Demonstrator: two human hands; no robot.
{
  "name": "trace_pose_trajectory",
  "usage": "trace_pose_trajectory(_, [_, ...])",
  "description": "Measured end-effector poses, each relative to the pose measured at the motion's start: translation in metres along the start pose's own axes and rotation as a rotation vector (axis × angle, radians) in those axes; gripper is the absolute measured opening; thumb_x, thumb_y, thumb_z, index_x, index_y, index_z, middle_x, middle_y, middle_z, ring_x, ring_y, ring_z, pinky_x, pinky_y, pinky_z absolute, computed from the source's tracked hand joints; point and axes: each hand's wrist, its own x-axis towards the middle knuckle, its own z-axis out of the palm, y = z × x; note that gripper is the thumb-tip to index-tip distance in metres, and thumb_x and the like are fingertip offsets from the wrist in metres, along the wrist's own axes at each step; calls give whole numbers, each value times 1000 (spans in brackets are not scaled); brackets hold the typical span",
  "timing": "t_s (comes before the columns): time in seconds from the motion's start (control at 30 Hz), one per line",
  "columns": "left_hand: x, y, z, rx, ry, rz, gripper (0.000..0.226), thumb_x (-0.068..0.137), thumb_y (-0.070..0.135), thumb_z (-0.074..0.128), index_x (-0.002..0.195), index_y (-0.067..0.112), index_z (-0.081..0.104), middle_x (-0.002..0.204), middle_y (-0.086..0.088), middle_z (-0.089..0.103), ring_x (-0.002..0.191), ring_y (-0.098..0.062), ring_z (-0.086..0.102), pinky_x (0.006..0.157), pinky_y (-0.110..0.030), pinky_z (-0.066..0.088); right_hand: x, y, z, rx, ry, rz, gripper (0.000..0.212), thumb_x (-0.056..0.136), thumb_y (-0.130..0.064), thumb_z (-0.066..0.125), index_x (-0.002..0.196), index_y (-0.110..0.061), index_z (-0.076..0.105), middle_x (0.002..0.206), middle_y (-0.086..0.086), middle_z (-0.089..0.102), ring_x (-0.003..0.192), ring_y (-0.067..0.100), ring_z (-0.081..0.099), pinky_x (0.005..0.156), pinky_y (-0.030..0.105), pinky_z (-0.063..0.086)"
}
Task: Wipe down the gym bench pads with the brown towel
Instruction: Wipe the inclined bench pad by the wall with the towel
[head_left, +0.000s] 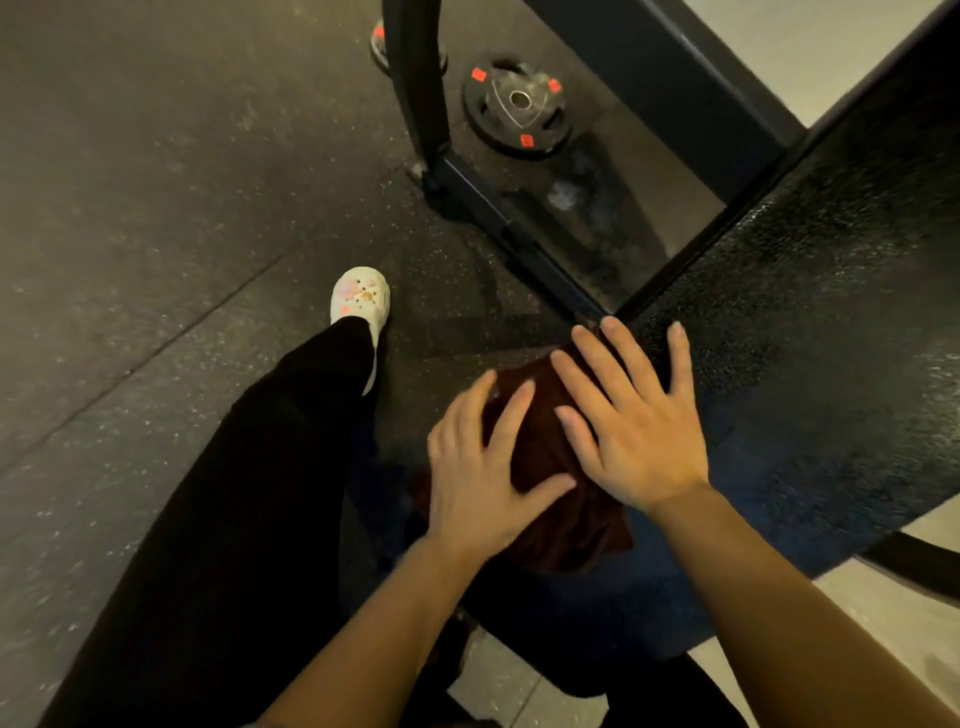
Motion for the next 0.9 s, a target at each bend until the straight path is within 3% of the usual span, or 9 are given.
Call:
trace_pose_trajectory(0.1, [17,-4,-1,-118,-155,31,88,84,78,47,151,25,25,148,-8,48,129,-22,52,97,-45,52,2,2,-3,84,45,10,49,102,-38,36,144,-15,49,152,10,43,145,26,30,119,60,9])
trace_pose_trajectory(0.2, [5,-3,3,-49,-115,-47,84,86,81,34,148,24,30,136,-5,58,112,-22,63,78,-37,56,2,9,-7,140,57,-23,45,102,-34,39,140,-13,54,152,12,43,144,27,33,118,59,12])
trace_pose_trajectory(0.27, [-5,-5,6,11,-68,-56,80,90,78,34,147,22,35,131,-7,61,106,-22,65,74,-36,56,2,11,-7,95,31,-47,44,103,-34,39,140,-14,54,153,12,41,144,28,33,118,61,13])
trace_pose_trajectory(0.37, [-29,-15,12,101,3,-35,76,95,71,34,150,19,32,134,-12,60,110,-26,63,78,-40,55,0,5,-3,-1,-4,-32,46,104,-37,38,143,-16,51,154,10,40,146,28,28,118,62,11])
trace_pose_trajectory(0.53, [-74,-29,19,235,18,11,72,99,66,32,154,24,16,149,-16,39,125,-31,48,87,-45,50,0,1,-2,10,12,7,49,103,-42,36,140,-15,54,150,9,47,146,28,30,118,62,11])
trace_pose_trajectory(0.7, [-78,-30,18,243,-13,-3,70,98,68,31,151,22,27,148,-17,40,125,-33,49,88,-47,50,4,-3,-4,177,84,102,46,99,-38,40,134,-15,59,142,6,55,142,25,36,118,59,12])
trace_pose_trajectory(0.9, [-48,-5,16,172,-4,-32,83,87,69,42,152,24,15,150,-15,30,124,-32,43,90,-51,49,4,-6,4,16,80,89,41,100,-32,41,130,-13,61,139,8,56,141,26,36,117,60,15])
